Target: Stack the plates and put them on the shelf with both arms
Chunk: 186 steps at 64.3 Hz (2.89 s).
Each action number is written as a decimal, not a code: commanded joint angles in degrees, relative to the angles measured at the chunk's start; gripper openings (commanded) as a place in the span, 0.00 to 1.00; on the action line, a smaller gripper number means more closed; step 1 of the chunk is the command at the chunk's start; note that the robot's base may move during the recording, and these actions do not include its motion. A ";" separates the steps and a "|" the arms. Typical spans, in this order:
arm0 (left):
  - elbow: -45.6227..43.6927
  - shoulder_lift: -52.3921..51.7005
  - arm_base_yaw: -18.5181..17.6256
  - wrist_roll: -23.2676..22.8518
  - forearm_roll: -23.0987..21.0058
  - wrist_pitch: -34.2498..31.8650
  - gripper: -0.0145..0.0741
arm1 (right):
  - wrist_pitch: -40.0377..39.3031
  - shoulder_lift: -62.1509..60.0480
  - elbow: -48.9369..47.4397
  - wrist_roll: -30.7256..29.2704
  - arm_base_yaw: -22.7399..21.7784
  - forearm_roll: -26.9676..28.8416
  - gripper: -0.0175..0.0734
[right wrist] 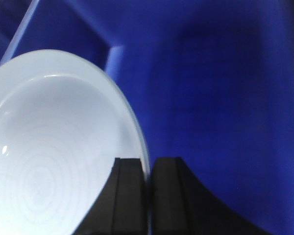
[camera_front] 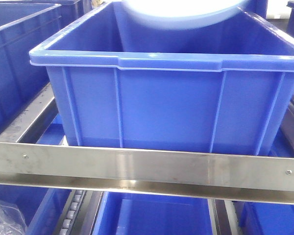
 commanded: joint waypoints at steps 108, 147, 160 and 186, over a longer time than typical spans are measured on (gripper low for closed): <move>-1.72 0.10 0.10 -0.51 0.51 -3.57 0.27 | 3.84 -72.98 44.33 -0.07 -27.10 0.63 0.25; -1.72 0.10 0.10 -0.51 0.51 -3.57 0.27 | 2.14 -72.98 44.33 -0.21 -27.10 0.49 0.25; -1.72 0.10 0.10 -0.51 0.51 -3.57 0.27 | -1.01 -77.21 48.33 -6.86 -27.10 -2.23 0.25; -1.72 0.10 0.10 -0.51 0.51 -3.57 0.27 | -14.69 -82.91 67.54 -7.65 -25.71 -2.23 0.25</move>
